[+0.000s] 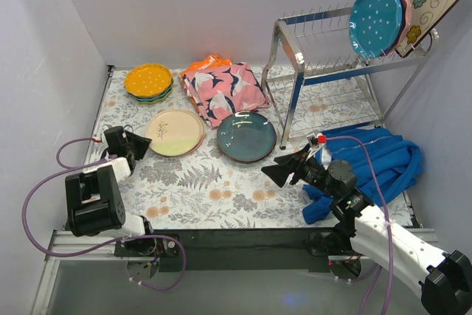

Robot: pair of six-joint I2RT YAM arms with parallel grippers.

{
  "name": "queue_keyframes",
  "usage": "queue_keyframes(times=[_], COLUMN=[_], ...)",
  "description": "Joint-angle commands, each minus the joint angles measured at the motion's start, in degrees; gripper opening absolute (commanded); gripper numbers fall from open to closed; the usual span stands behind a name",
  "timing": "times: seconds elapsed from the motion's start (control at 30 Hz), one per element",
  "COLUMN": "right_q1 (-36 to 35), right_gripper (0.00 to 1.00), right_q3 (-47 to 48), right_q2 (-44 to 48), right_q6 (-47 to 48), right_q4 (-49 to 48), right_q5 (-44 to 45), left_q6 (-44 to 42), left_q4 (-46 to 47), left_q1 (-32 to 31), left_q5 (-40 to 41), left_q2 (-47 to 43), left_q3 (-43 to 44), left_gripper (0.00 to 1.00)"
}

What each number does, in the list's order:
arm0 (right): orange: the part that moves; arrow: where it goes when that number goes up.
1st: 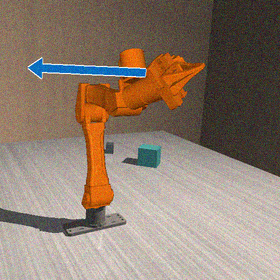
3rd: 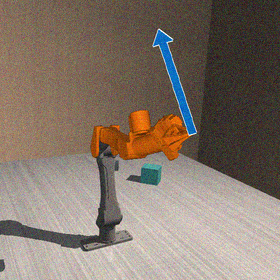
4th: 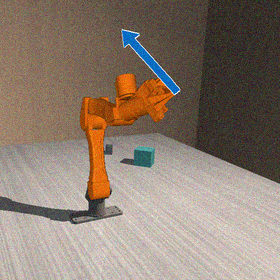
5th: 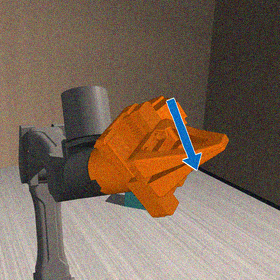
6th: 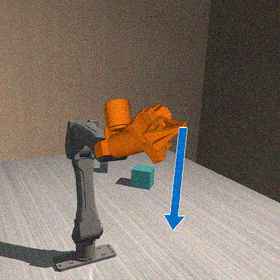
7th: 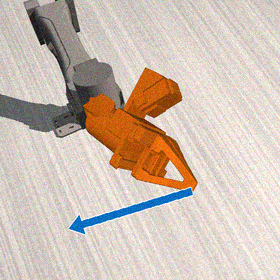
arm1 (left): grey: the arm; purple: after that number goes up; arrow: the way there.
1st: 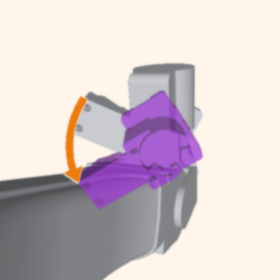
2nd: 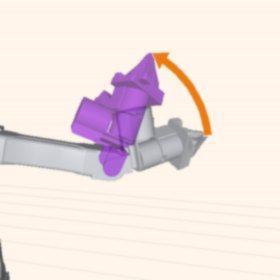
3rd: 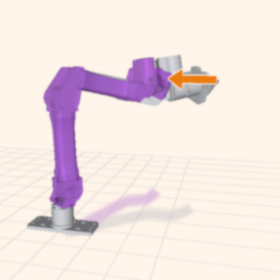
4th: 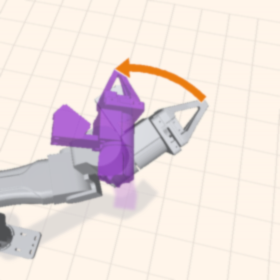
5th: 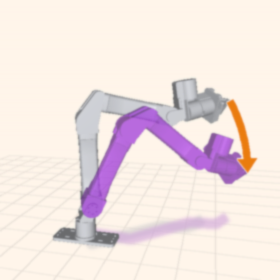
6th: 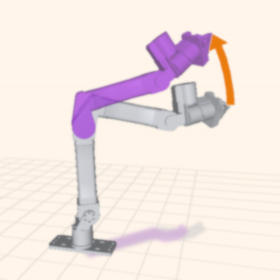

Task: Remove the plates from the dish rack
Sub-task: Place the plate at the center of the board, then unload the plate from the dish rack.

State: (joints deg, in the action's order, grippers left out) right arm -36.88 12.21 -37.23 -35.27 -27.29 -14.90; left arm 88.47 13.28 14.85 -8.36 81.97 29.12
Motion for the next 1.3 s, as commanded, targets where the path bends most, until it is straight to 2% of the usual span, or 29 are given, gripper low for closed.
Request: queue_keyframes(times=[0.0, 0.13, 0.47, 0.6, 0.73, 0.77, 0.83, 0.87, 0.9, 1.07, 1.27], right_q1=[-0.3, -0.6, -0.6, -0.6, -0.6, -0.8, -0.7, -0.8, -0.8, -0.9, -0.8], right_gripper=[0.92, 0.92, 0.91, 0.91, 0.91, 0.91, 0.91, 0.90, 0.90, 0.89, 0.89], right_q3=[0.2, 0.2, 0.3, 0.4, 0.4, 0.5, 0.7, 0.8, 1.0, 1.5, 6.3], right_q2=[-0.4, -0.4, -0.7, -0.7, -1.3, -1.3, -2.1, -2.2, -2.4, -1.0, 2.5], right_q6=[1.3, 1.3, 1.3, 1.3, 1.6, 1.8, 1.9, 2.0, 2.2, 4.2, 7.0], right_q4=[-3.6, -3.6, -3.7, -3.7, -3.7, -3.6, -3.6, -3.6, -3.6, -2.0, 5.6], right_q5=[0.0, 0.1, -0.1, -0.7, -0.2, 0.0, 0.0, 0.0, -0.1, 2.6, 8.2], left_q6=[-0.9, -0.5, -0.6, -0.9, -2.4, -2.9, -3.0, -4.3, -4.4, -5.5, -6.6], left_q4=[0.4, 0.6, 0.0, -1.4, -2.8, -4.2, -4.8, -5.0, -5.5, -5.2, -3.2], left_q1=[-0.5, -1.3, -2.7, -3.2, -5.9, -8.0, -11.4, -16.5, -18.7, -29.6, -38.0], left_q5=[0.0, 0.7, 1.9, 4.1, 5.2, 5.7, 5.8, 6.1, 7.0, 3.9, -3.9], left_q2=[-0.7, -0.9, 1.1, -4.9, -12.0, -13.5, -17.0, -18.1, -19.0, -25.8, -29.8], left_q3=[1.9, 1.6, 2.7, 1.7, 1.4, 1.6, 1.7, 1.8, 1.9, 0.3, -1.4], left_gripper=[0.22, 0.16, 0.16, 0.23, 0.39, 0.51, 0.56, 0.62, 0.64, 0.64, 0.64])
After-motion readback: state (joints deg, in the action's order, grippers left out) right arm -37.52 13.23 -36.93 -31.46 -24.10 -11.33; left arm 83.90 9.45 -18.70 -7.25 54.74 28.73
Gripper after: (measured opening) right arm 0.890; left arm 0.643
